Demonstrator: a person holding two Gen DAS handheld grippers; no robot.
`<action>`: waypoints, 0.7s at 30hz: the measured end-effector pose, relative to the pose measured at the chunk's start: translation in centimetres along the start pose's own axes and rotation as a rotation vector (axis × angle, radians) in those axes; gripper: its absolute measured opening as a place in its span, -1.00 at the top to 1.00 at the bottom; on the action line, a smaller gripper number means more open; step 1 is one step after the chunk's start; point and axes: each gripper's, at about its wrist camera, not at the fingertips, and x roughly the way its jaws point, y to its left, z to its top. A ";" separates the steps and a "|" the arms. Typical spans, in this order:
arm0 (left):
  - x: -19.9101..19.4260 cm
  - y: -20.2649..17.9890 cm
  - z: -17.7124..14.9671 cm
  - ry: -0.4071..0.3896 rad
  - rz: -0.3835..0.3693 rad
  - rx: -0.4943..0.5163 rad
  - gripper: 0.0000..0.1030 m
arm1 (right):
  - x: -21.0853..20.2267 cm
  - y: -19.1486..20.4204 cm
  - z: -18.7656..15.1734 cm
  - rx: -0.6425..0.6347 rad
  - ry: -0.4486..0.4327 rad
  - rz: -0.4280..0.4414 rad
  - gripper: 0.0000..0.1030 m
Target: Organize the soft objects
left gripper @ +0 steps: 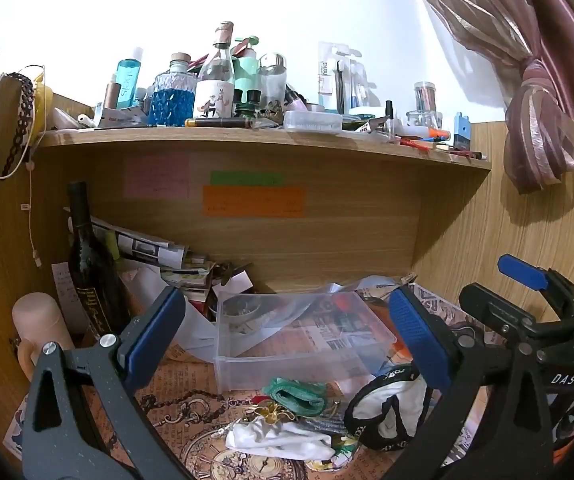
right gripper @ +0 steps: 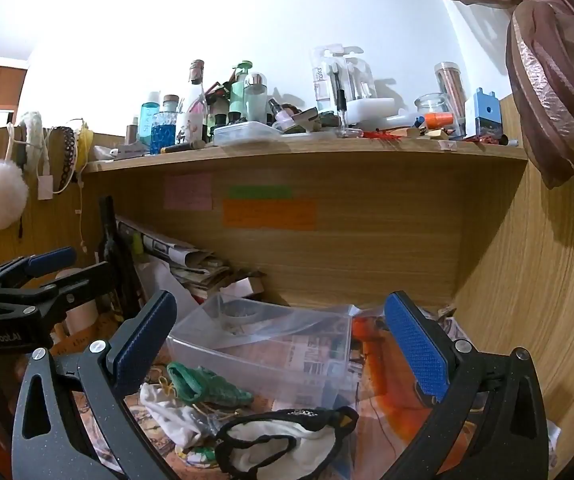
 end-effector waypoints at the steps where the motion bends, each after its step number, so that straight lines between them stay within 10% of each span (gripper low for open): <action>1: 0.0 -0.1 0.0 0.000 0.001 0.000 -1.00 | 0.0 0.0 0.0 0.001 0.000 0.001 -1.00; 21: 0.1 0.0 0.0 0.004 -0.009 0.001 -1.00 | 0.1 0.0 0.0 0.009 -0.002 0.002 -1.00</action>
